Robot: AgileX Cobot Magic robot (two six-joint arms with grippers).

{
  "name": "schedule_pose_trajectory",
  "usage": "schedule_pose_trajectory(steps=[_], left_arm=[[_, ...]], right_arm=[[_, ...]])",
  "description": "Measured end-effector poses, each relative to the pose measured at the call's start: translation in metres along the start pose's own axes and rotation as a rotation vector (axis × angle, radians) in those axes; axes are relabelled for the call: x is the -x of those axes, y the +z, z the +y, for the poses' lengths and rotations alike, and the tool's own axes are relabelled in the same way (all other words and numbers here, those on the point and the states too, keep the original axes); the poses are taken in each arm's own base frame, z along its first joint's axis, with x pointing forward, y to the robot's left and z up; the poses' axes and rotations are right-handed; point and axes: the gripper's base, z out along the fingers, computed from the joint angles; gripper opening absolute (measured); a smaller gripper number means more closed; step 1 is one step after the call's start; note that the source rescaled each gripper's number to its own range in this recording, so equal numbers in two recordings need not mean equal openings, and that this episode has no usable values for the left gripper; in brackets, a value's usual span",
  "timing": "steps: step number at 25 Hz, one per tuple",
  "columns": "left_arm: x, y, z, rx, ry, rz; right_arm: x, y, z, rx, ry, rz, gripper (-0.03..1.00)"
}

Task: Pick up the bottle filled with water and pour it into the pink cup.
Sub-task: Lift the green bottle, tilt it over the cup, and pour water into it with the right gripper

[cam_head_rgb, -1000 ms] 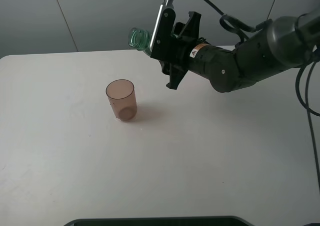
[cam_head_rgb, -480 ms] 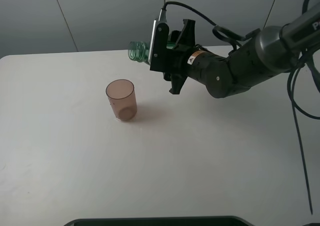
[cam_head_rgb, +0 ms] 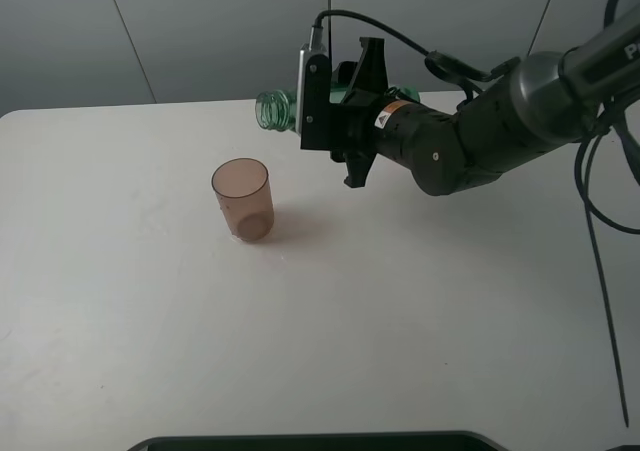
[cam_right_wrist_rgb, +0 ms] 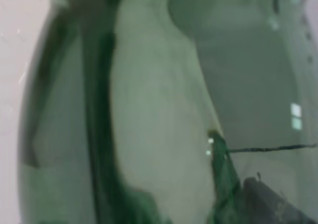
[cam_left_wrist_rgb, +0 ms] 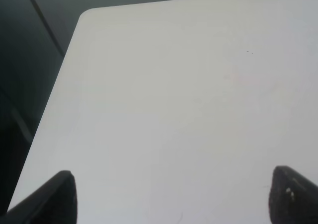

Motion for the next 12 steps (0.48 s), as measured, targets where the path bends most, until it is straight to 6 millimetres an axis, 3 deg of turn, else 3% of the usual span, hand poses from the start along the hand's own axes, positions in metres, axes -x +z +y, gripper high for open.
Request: schedule_pose_trajectory(steps=[12], left_arm=[[0.0, 0.0, 0.0, 0.0, -0.002, 0.0]], right_arm=[[0.0023, 0.0028, -0.0047, -0.008, -0.067, -0.002, 0.03]])
